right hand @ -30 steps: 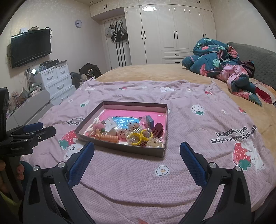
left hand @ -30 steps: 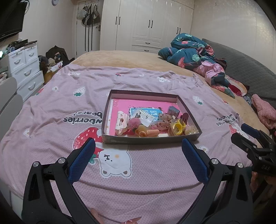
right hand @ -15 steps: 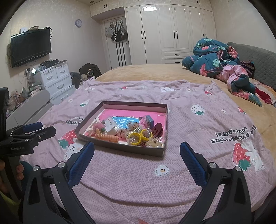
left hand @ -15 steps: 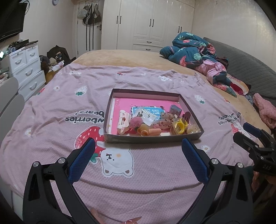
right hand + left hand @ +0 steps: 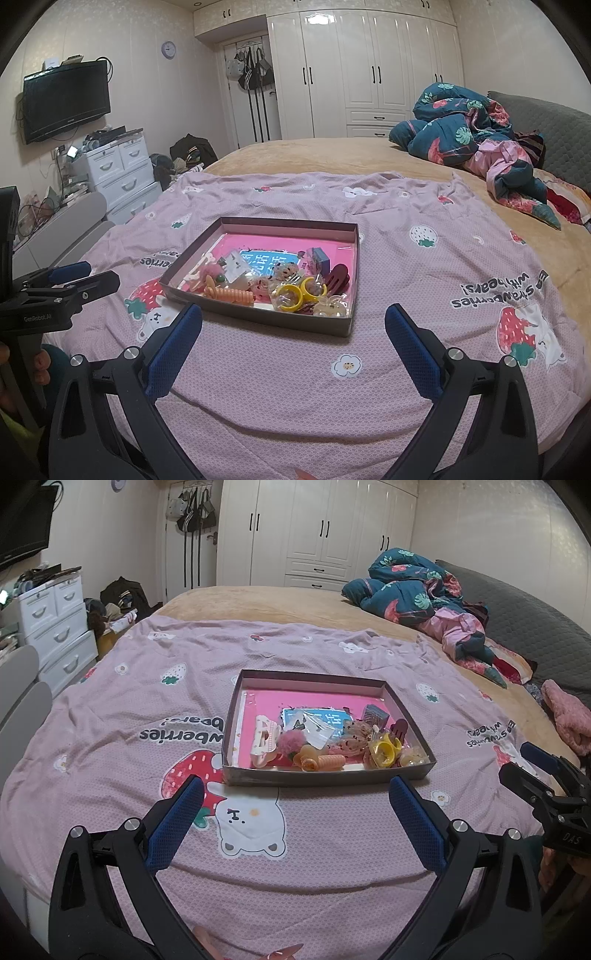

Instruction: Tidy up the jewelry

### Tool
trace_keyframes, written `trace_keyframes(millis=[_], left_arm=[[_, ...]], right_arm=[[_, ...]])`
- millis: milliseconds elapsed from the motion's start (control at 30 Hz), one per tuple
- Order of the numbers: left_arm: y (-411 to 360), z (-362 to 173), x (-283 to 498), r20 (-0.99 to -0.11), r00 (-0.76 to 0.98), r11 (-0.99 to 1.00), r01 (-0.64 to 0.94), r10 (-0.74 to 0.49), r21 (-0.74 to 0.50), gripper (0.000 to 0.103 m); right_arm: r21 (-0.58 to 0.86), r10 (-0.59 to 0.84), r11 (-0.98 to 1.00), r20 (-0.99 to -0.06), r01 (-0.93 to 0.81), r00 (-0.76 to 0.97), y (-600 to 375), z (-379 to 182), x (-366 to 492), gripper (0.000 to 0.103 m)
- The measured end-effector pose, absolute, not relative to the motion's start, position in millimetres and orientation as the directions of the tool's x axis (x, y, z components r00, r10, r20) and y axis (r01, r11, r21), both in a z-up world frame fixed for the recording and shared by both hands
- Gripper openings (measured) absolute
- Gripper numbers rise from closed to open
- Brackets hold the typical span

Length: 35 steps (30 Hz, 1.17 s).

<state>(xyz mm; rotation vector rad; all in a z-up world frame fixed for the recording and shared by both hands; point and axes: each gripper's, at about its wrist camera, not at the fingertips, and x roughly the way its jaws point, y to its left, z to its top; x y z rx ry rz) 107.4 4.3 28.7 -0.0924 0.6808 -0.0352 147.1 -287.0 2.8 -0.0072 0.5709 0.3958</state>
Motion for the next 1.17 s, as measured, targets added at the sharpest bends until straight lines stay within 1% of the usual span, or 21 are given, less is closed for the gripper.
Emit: trace_keyframes(millis=[600,667,733,800,900,933,1000,1067,1100,1133,1167], left_arm=[[7.0,24.4,105.8,-0.634,0.771,0.997,0.007,-0.050,-0.070,0.094],[11.1,23.8,105.5,-0.632,0.771,0.995,0.016,-0.077,-0.102,0.094],[16.1,22.0,108.5,-0.641,0.764,0.993,-0.008,-0.068,-0.115,0.094],[24.3,18.0,114.9,-0.658,0.752,0.993,-0.055,-0.027,-0.104,0.094],[60.0,3.9,137.3,-0.714,0.700,0.976,-0.178,0.039,-0.122,0.094],[78.1,-2.0,146.5,-0.728,0.682,0.964,-0.231,0.066,-0.129,0.094],[113.3,-13.2,163.8,-0.750,0.646,0.934,-0.337,0.141,-0.114,0.094],[158.2,-28.1,184.6,-0.777,0.584,0.881,-0.466,0.236,-0.083,0.094],[173.6,-33.1,191.3,-0.781,0.567,0.861,-0.503,0.264,-0.074,0.094],[194.9,-40.8,200.2,-0.785,0.531,0.823,-0.566,0.318,-0.050,0.094],[213.4,-48.6,209.4,-0.785,0.501,0.793,-0.609,0.366,-0.019,0.094]], right_arm=[[0.098,0.360,0.925,-0.536,-0.368,0.763,-286.4,0.5,153.1,0.099],[0.101,0.359,0.926,-0.539,-0.365,0.762,-287.0,-1.1,155.1,0.099],[0.103,0.355,0.928,-0.541,-0.359,0.763,-289.8,-2.7,158.7,0.099],[0.122,0.346,0.934,-0.543,-0.336,0.765,-299.6,-5.3,169.4,0.099],[0.160,0.291,0.957,-0.568,-0.243,0.770,-328.8,-15.2,202.2,0.099],[0.162,0.255,0.967,-0.587,-0.197,0.769,-341.9,-20.7,217.8,0.099],[0.144,0.140,0.988,-0.632,-0.062,0.762,-374.6,-36.3,256.9,0.099],[0.110,0.023,0.991,-0.687,0.072,0.726,-407.0,-54.5,294.0,0.099],[0.097,-0.043,0.982,-0.724,0.163,0.688,-432.2,-68.2,319.0,0.099],[0.096,-0.073,0.972,-0.740,0.213,0.669,-445.8,-76.0,331.2,0.099],[0.096,-0.073,0.972,-0.740,0.213,0.669,-445.8,-76.0,331.2,0.099]])
